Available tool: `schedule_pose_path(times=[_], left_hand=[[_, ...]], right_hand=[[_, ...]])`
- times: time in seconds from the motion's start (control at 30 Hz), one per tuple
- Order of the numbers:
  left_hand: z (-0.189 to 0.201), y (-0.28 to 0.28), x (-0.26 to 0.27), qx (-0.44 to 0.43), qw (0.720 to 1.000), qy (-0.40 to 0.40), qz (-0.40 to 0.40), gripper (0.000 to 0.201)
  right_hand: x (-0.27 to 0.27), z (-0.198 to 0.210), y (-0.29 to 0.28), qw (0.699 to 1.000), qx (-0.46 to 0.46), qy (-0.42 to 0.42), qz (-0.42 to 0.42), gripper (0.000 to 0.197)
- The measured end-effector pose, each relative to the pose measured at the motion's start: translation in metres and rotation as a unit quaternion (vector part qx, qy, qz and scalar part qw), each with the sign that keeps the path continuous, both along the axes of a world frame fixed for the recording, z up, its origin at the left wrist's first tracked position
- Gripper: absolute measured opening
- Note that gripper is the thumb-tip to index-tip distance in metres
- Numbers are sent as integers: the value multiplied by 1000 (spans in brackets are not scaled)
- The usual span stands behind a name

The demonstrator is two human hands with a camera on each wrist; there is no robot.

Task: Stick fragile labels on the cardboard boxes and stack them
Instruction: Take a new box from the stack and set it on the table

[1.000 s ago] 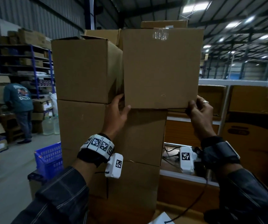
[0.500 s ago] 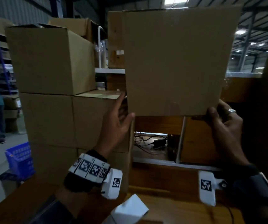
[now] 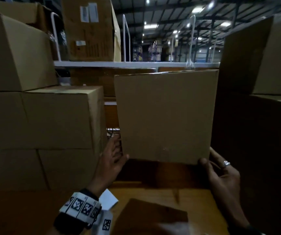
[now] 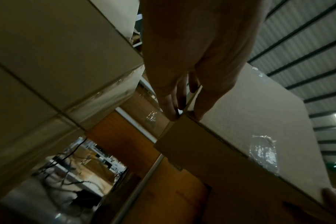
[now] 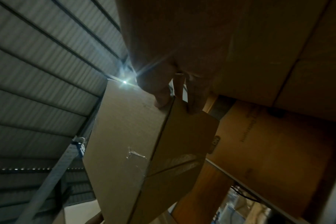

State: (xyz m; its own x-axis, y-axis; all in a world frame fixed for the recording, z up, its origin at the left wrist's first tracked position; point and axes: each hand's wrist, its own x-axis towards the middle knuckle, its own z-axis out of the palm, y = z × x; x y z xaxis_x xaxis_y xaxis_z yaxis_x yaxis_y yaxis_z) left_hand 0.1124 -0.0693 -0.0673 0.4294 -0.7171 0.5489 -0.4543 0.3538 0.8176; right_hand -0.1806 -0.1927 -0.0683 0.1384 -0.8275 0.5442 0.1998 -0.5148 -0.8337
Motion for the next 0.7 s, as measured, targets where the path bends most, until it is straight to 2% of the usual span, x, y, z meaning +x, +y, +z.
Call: schedule_pose_path(times=[0.13,0.37,0.47,0.7], left_hand=[[-41,-1,-11,59,998,4,4,70],[-107,17,-35,99,995,-2,0,63],[-135,27,-45,119,993,8,0,63],[-184,45,-66,195,980,40,-25,65]], right_hand=[[-22,-53,-2,999,25,26,-7,44],[-40,-133,17,994,101,42,-27,54],[-52,-157,28,986,129,88,-51,49],[-80,-213,32,960,154,208,-107,49]])
